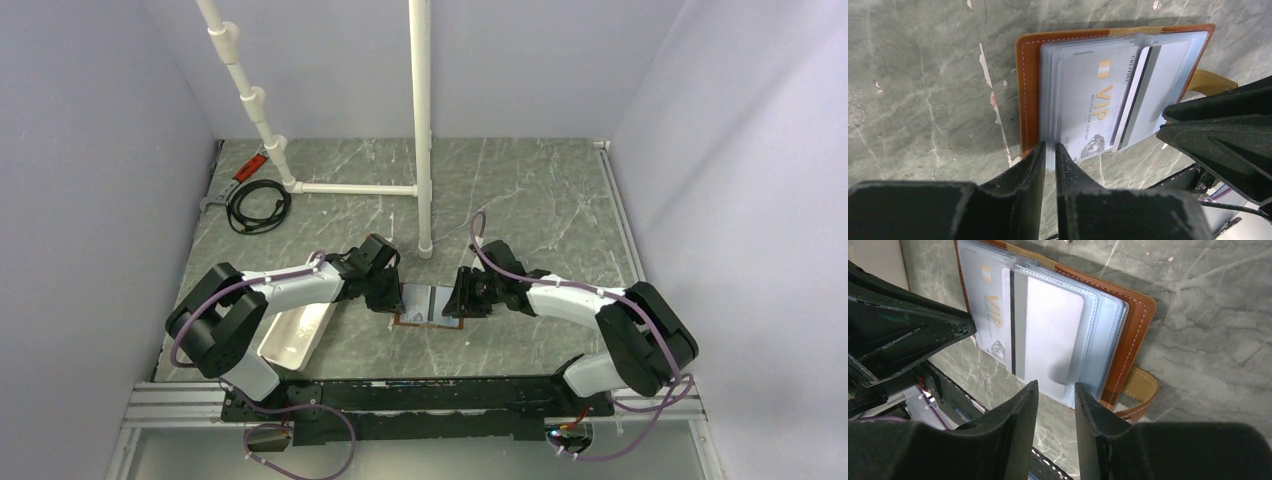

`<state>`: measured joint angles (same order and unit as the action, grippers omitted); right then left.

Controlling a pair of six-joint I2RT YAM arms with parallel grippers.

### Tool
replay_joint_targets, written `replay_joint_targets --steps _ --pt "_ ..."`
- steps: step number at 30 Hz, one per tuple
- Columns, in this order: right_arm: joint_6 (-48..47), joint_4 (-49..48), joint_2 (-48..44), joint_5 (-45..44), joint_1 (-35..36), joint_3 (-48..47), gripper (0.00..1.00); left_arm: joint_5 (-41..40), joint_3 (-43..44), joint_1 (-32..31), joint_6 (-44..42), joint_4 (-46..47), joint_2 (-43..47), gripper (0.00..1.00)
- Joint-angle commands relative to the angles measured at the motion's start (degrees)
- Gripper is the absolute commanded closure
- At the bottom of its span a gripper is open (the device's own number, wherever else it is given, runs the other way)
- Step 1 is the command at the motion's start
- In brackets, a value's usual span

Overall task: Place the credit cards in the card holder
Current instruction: Turn over the card slot in the card holder.

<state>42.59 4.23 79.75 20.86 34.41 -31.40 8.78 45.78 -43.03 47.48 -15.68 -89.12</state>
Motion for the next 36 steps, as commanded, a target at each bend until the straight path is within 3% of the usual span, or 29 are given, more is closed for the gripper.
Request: replay_joint_targets --steps 1,15,24,31,36 --pt "-0.06 -5.47 1.66 2.34 -0.14 -0.26 0.64 0.48 -1.31 -0.03 0.97 1.7 -1.23 0.83" --pt "2.86 -14.48 4.41 9.22 -0.14 -0.37 0.52 1.13 -2.56 0.03 1.43 3.11 -1.32 0.85" --pt "6.74 -22.21 2.51 14.08 -0.14 0.71 0.51 1.02 -2.69 -0.02 1.38 3.11 -0.7 0.85" --pt "7.11 -22.76 2.31 15.5 -0.05 0.28 0.51 1.5 -2.45 0.04 1.34 3.51 -0.59 0.85" --pt "4.76 -16.85 1.66 11.66 -0.05 -0.16 0.51 2.36 -0.51 0.01 0.18 1.46 1.41 0.84"
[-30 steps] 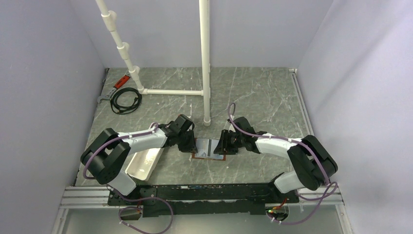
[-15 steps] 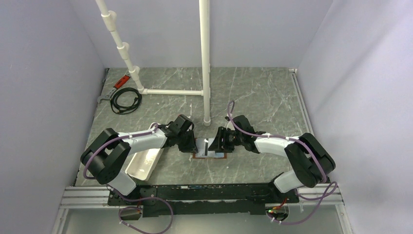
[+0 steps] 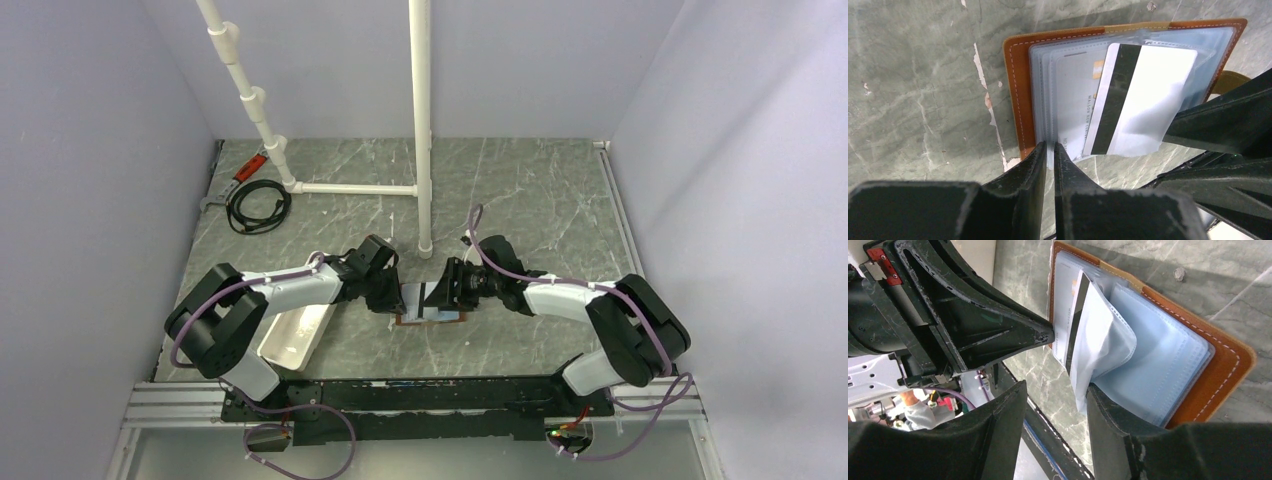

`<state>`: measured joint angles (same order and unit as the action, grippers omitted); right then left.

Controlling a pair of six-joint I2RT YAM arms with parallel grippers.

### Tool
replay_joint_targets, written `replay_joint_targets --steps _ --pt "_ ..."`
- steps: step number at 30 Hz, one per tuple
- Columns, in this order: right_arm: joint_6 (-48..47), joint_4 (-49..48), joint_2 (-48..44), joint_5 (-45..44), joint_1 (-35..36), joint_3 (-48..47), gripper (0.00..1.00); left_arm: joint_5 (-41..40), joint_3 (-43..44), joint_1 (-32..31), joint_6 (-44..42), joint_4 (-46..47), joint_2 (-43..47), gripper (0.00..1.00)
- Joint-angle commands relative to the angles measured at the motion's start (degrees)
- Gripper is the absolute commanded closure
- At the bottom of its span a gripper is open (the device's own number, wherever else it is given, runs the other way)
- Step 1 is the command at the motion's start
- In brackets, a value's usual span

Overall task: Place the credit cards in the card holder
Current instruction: Turn over the card slot in the card holder.

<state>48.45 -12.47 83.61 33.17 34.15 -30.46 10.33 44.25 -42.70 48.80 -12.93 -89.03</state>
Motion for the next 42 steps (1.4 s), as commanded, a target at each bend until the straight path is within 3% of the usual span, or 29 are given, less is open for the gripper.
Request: replay_joint_targets --steps 1,8,12,16,21,27,36,42 --pt "-1.94 2.26 -2.17 -2.28 0.19 -1.41 0.51 0.82 1.46 -0.33 -1.28 -1.76 1.91 0.84" --pt "-8.7 19.28 -5.98 -15.12 0.21 -3.71 0.45 1.94 5.1 -0.32 -2.73 -5.44 5.3 0.82" --pt "-9.78 21.58 -9.21 -15.54 -0.08 -3.07 0.42 4.75 7.95 -0.68 -4.15 -5.25 6.5 0.78" --pt "-9.26 20.55 -10.68 -14.35 -1.29 -2.05 0.42 6.48 11.03 -2.18 -5.27 -4.12 4.62 0.77" --pt "-8.2 16.18 -10.59 -9.25 -4.21 -0.07 0.52 2.05 13.96 -3.08 -5.24 -6.3 -0.41 0.89" --pt "-8.03 13.86 -9.79 -6.87 -5.17 0.68 0.54 -1.59 14.69 -3.22 -4.34 -6.92 -5.01 1.0" --pt "-8.03 12.73 -8.38 -6.36 -5.5 1.69 0.53 -6.01 17.24 -5.16 -4.13 -8.5 -11.33 1.0" --pt "-7.67 10.74 -6.81 -5.72 -5.52 1.89 0.52 -2.74 17.51 -5.31 -3.53 -5.93 -14.01 1.0"
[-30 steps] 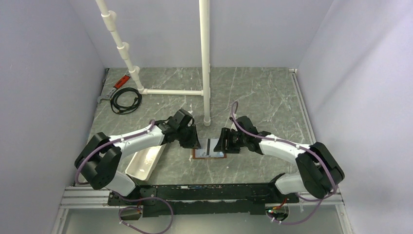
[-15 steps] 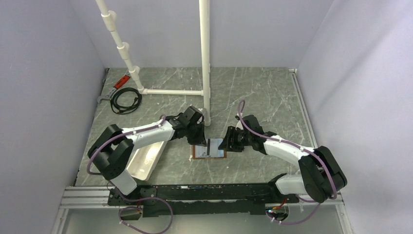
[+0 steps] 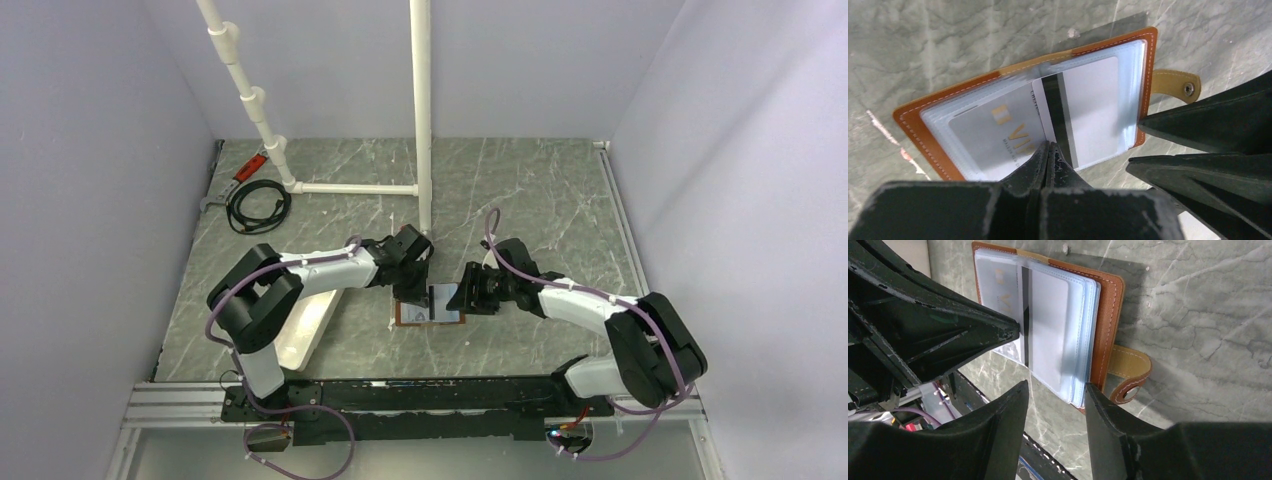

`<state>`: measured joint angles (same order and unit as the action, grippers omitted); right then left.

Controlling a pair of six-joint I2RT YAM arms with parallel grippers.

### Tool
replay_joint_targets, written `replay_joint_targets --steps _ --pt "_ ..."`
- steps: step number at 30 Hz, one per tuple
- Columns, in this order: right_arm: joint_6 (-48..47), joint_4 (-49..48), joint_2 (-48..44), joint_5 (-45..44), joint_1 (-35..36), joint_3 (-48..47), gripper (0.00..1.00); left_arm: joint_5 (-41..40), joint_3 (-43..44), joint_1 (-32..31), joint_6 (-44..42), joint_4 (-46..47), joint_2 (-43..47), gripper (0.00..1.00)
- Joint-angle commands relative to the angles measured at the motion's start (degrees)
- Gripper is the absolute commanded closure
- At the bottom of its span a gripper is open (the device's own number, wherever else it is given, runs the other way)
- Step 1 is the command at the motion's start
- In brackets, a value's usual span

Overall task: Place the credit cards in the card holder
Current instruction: Turn over the card slot in the card holder.

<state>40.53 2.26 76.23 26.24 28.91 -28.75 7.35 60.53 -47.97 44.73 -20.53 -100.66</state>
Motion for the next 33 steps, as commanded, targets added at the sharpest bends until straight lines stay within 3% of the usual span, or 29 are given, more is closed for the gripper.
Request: replay_joint_targets --steps 1,6,19,33 --pt "0.25 -4.02 0.64 1.27 -0.26 0.19 0.52 1.33 0.72 -0.1 0.86 2.93 -2.38 1.0" --pt "-0.09 -3.58 0.41 1.09 -0.41 0.1 0.5 5.94 -0.88 0.03 2.51 7.96 -3.02 1.0" --pt "-1.57 3.55 -6.02 -0.66 0.17 -2.06 0.48 4.5 -2.96 0.05 2.98 7.11 -3.46 1.0" --pt "0.41 -3.97 -0.6 3.41 0.42 0.08 0.51 4.07 -4.32 0.1 3.16 7.42 -2.65 1.0"
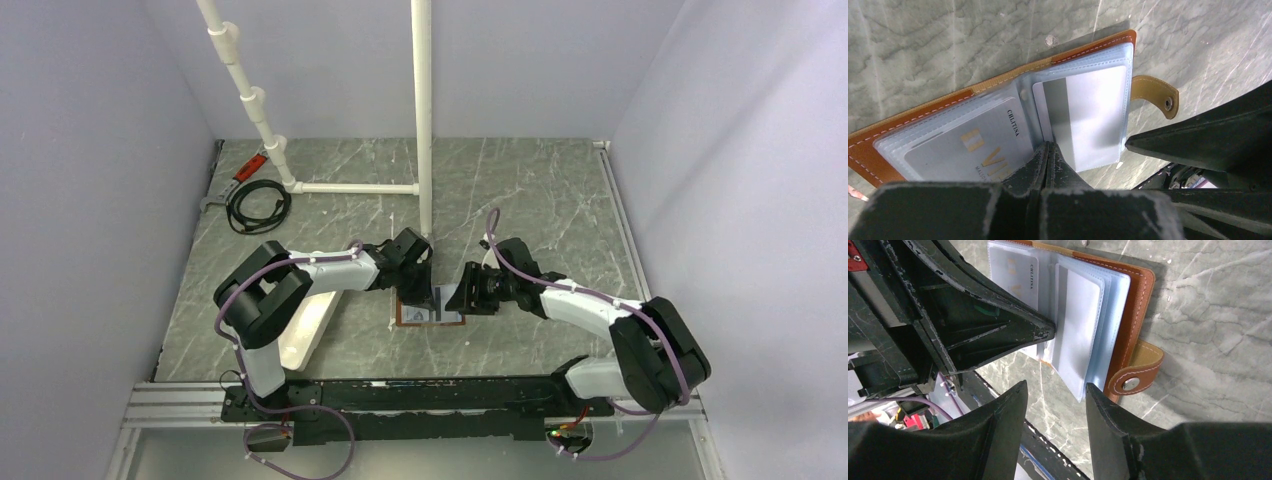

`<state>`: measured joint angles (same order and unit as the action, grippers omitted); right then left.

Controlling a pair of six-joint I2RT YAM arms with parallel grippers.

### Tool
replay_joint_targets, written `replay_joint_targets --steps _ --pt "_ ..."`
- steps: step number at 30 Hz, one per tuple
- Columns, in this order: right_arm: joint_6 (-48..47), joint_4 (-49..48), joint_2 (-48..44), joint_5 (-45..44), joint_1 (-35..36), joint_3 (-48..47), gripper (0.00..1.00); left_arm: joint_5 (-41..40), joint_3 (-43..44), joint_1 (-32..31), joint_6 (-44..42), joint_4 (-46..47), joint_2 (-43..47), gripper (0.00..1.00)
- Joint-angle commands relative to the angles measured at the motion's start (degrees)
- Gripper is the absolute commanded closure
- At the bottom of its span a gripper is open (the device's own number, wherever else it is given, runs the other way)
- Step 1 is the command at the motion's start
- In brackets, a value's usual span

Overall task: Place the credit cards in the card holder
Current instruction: Turn over the card slot in the card holder.

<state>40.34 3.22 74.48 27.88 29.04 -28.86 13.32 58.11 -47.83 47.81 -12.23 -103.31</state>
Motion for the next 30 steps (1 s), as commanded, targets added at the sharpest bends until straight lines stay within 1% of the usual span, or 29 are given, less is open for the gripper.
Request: replay_joint_targets --steps 1,9,14,17,21,24,27,30 --pt "0.62 -5.27 1.78 1.95 0.31 0.21 0.52 -1.9 -2.05 -0.03 0.09 -0.81 0.0 1.0" --pt "1.45 -7.93 4.44 3.76 0.84 -0.34 0.54 -1.76 -2.22 -0.06 0.09 -0.73 0.19 1.0" --pt "2.25 -8.69 3.72 5.07 1.24 -0.67 0.57 -2.2 -2.12 -0.06 -0.33 -1.19 1.39 1.0" --pt "2.9 -9.51 3.06 5.6 1.32 -0.8 0.58 -1.98 -2.04 0.01 -0.52 -1.5 3.07 1.0" --pt "2.47 -10.03 5.02 6.22 1.65 -1.93 0.55 -1.12 -1.55 0.25 -0.26 -2.89 7.27 0.89" --pt "2.18 -10.02 6.53 6.42 2.82 -4.05 0.53 -1.08 -2.22 1.05 0.08 -5.39 12.67 0.8" --pt "1.35 -7.73 7.72 4.38 5.55 -7.53 0.52 -2.61 -3.69 2.56 -0.12 -10.38 19.58 0.74" --pt "1.51 -6.31 9.97 0.63 9.47 -12.06 0.49 -5.25 -5.57 4.14 -0.99 -16.03 26.84 0.68"
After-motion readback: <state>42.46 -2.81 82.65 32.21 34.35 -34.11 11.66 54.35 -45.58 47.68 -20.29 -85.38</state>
